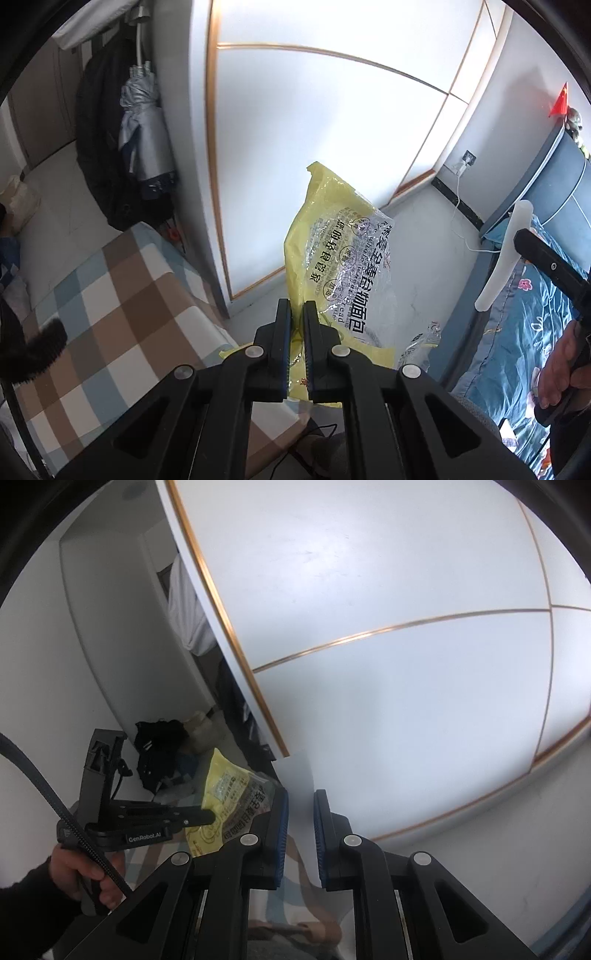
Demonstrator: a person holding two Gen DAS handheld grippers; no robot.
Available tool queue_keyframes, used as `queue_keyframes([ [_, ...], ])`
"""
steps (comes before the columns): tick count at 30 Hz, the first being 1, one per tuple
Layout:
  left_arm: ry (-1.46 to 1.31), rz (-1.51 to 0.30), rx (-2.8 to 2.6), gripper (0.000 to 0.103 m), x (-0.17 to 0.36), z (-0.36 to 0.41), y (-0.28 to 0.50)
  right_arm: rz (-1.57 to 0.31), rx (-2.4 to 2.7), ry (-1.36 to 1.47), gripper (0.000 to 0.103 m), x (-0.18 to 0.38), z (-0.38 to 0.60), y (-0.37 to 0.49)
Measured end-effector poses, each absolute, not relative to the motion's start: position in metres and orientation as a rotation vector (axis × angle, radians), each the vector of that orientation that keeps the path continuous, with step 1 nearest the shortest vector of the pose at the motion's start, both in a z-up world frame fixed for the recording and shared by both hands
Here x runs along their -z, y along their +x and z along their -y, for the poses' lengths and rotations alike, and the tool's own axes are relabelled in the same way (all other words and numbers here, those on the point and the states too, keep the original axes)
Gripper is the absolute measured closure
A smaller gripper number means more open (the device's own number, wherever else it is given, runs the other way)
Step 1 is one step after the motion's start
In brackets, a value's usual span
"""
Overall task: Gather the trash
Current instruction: 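Carry the yellow bag and foam tube in both tools over the white bin, then open the right tool to drop the white foam tube into the bin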
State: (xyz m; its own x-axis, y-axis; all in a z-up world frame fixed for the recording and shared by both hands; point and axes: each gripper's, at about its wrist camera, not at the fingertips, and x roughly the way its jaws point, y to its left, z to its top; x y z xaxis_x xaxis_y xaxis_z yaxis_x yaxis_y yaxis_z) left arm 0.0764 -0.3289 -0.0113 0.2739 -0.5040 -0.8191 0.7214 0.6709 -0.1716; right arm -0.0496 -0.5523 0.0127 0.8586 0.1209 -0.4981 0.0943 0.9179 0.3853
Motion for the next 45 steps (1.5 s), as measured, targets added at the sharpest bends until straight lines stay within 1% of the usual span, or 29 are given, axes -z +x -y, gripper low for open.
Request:
queue_keyframes([
  [6, 0.274, -1.076, 0.863, 0.100, 0.049, 0.366, 0.076, -0.641, 0.060, 0.464, 0.090, 0.037, 0.580, -0.055],
  [10, 0.281, -1.117, 0.848, 0.100, 0.071, 0.380, 0.078, -0.713, 0.099, 0.524, 0.090, 0.075, 0.598, -0.054],
  [14, 0.308, -1.175, 0.837, 0.100, 0.095, 0.392, 0.081, -0.753, 0.118, 0.564, 0.090, 0.100, 0.610, -0.058],
  [18, 0.347, -1.225, 0.832, 0.100, 0.114, 0.407, 0.081, -0.807, 0.134, 0.616, 0.090, 0.131, 0.608, -0.046],
  [24, 0.385, -1.273, 0.818, 0.100, 0.127, 0.423, 0.077, -0.902, 0.127, 0.704, 0.090, 0.183, 0.593, -0.017],
  [31, 0.437, -1.336, 0.816, 0.100, 0.151, 0.437, 0.075, -0.988, 0.094, 0.739, 0.090, 0.224, 0.572, 0.006],
  [35, 0.449, -1.383, 0.803, 0.100, 0.161, 0.443, 0.078, -1.047, 0.088, 0.778, 0.086, 0.245, 0.568, 0.013],
  [45, 0.494, -1.451, 0.809, 0.099, 0.171, 0.458, 0.078, -1.145, 0.079, 0.824, 0.084, 0.273, 0.556, 0.027],
])
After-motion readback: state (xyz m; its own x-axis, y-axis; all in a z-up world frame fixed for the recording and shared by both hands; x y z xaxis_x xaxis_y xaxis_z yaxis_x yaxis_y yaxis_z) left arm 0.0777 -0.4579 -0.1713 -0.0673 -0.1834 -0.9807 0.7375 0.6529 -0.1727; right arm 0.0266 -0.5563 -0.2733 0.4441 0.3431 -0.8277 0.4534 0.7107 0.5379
